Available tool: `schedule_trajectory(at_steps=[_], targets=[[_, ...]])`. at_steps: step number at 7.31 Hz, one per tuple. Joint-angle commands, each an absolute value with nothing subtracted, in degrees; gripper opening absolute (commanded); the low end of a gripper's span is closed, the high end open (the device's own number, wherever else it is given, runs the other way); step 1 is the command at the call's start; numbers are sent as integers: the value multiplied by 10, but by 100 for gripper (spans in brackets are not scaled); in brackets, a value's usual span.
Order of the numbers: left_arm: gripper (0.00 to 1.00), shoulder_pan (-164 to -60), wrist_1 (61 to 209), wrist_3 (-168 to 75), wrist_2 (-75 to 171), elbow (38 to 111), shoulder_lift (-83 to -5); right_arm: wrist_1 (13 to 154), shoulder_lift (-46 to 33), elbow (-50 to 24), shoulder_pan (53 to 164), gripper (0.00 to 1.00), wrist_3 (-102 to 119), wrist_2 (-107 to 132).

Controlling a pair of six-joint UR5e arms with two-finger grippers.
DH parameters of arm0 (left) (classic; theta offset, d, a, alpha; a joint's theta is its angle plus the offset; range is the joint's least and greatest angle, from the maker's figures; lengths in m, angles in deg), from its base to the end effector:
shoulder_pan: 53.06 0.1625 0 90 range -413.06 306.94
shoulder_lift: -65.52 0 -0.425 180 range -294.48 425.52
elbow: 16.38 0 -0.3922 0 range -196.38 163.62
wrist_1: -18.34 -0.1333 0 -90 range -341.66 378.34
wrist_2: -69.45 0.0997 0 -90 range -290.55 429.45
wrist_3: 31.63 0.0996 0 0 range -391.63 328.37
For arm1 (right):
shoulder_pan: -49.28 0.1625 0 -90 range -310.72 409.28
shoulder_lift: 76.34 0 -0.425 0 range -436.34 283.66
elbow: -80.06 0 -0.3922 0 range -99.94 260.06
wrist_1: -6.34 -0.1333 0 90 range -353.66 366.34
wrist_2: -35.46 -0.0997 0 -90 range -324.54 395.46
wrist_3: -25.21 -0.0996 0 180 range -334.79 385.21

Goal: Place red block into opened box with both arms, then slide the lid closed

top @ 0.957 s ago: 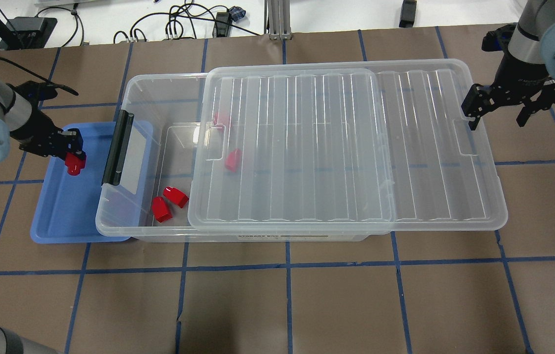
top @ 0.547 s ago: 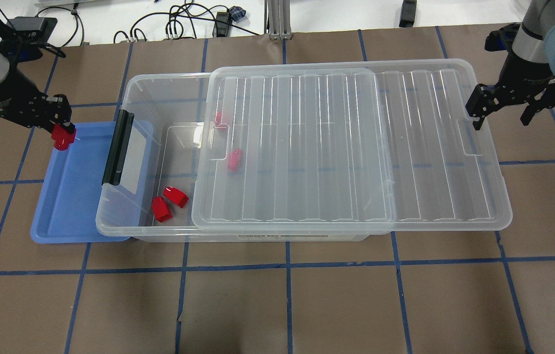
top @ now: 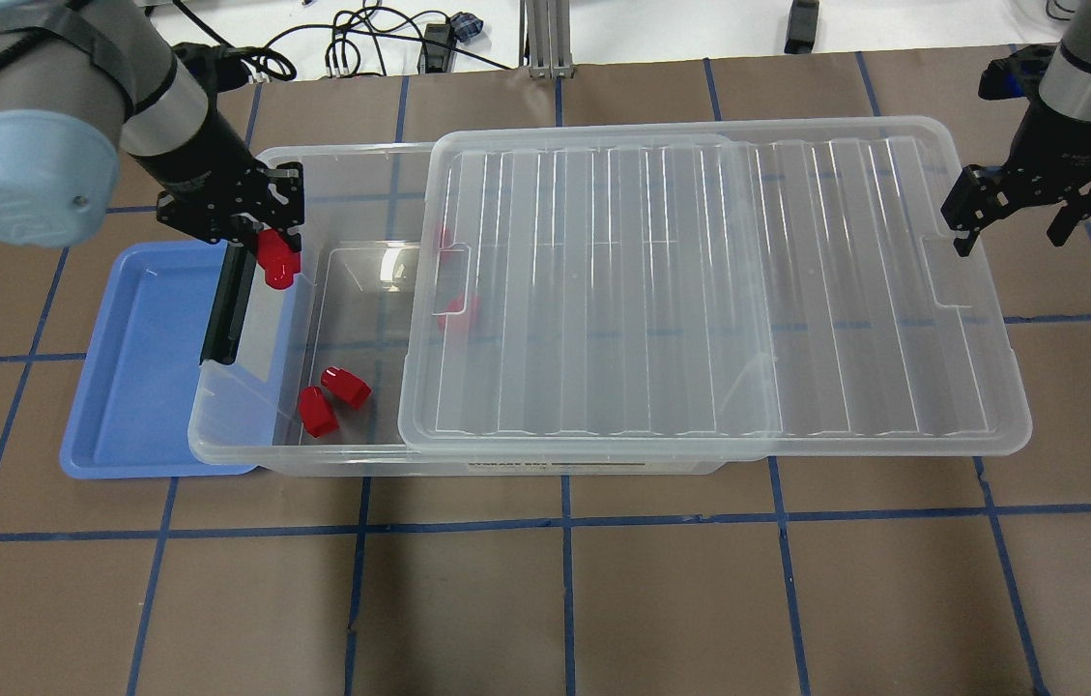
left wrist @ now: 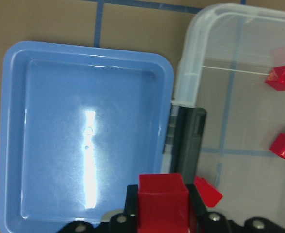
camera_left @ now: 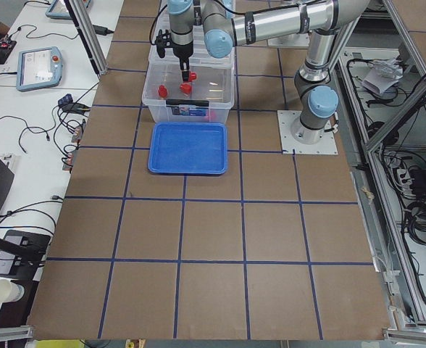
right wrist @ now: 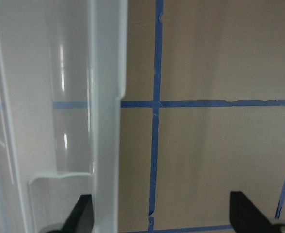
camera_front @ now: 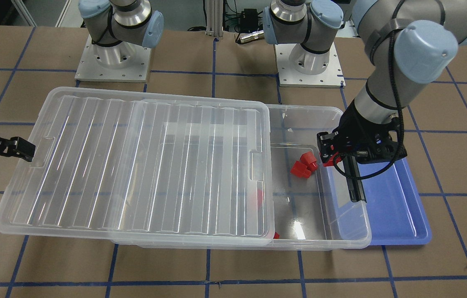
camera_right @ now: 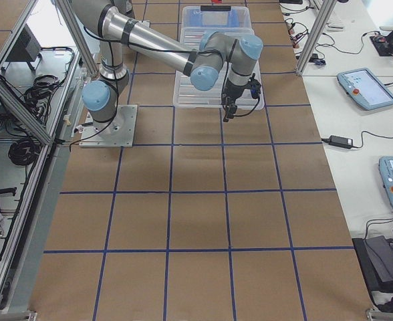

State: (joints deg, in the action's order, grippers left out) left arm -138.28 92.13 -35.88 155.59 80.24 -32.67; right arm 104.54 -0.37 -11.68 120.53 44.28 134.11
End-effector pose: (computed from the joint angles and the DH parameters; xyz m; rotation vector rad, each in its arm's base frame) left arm -0.0944 -0.5516 0.3860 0.2407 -3.0647 0.0380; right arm -0.0700 -0.5743 0.3575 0.0236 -3.0303 -0.2639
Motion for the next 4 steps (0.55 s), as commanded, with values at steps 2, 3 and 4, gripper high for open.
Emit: schedule_trajectory(at_steps=[2,3,4], targets=[[0,-1393,802,-385,1552,884,-348,1042,15,-85,1209,100,440,1331],[0,-1393,746,-374,1549,901,-360,1037,15,-75,1209,100,440,1333],[0,-1396,725,-373,1549,908,-382,1036,17,-70,1209,100,443,1332]])
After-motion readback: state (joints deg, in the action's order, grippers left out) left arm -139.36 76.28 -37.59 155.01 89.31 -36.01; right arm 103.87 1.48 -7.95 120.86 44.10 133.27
